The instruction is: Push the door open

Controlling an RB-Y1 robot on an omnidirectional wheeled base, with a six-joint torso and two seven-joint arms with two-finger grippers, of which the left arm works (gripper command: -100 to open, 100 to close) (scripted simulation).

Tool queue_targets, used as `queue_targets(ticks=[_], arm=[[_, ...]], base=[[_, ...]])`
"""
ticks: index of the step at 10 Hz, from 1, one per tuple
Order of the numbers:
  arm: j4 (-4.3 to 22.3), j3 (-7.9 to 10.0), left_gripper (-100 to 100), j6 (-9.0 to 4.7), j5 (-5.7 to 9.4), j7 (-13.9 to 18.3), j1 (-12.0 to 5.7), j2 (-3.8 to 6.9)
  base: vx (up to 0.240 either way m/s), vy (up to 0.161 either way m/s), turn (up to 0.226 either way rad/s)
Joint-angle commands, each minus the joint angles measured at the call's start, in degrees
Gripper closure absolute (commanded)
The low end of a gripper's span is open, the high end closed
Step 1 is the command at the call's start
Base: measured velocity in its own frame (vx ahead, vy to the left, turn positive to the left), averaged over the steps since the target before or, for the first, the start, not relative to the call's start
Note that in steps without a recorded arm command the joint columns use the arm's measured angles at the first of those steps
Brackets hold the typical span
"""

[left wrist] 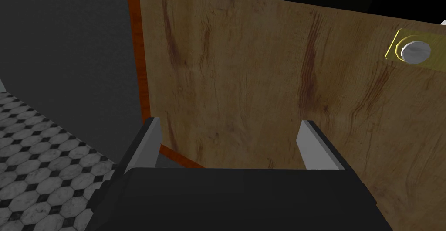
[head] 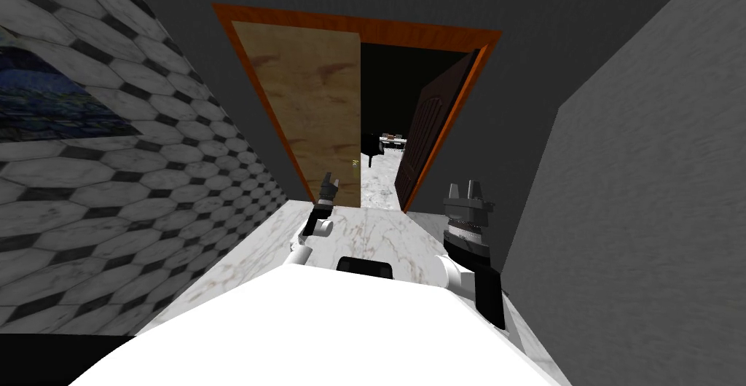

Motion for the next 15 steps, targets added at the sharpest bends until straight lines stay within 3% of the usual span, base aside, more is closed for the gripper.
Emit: queue_targets(ticks=[1, 2, 3, 4, 6, 7, 8, 9, 11, 12, 15], arm=[[2.86, 0.11, -100, 0.38, 0.24, -0.34, -1.95, 0.14], [3.86, 0.11, -100, 0.38, 0.24, -0.34, -1.95, 0.14], [6.12, 0.25, -100, 0.61, 0.44, -0.44, -3.23, 0.35], [6.15, 0.25, -100, 0.61, 0.44, -0.44, -3.23, 0.35], [9.88, 0.54, -100, 1.09, 0.84, -0.64, -5.78, 0.73], [10.73, 0.54, -100, 1.09, 0.84, -0.64, -5.78, 0.73], [12.78, 0.69, -100, 1.32, 1.04, -0.74, -7.05, 0.92], [13.02, 0.69, -100, 1.32, 1.04, -0.74, -7.05, 0.92], [16.83, 0.98, -100, 1.79, 1.44, -0.95, -9.58, 1.28], [17.56, 0.98, -100, 1.79, 1.44, -0.95, -9.58, 1.28], [23.68, 1.40, -100, 2.48, 2.02, -1.24, -13.29, 1.77]], base=[[0.098, 0.004, -0.004], [0.073, 0.007, -0.002], [0.057, 0.010, -0.002], [0.043, 0.008, -0.001], [0.066, 0.010, -0.004], [0.064, 0.004, -0.003], [0.062, 0.001, 0.000], [0.046, 0.004, -0.001], [0.058, -0.001, -0.004], [0.059, 0.007, -0.001], [0.077, 0.013, -0.004]])
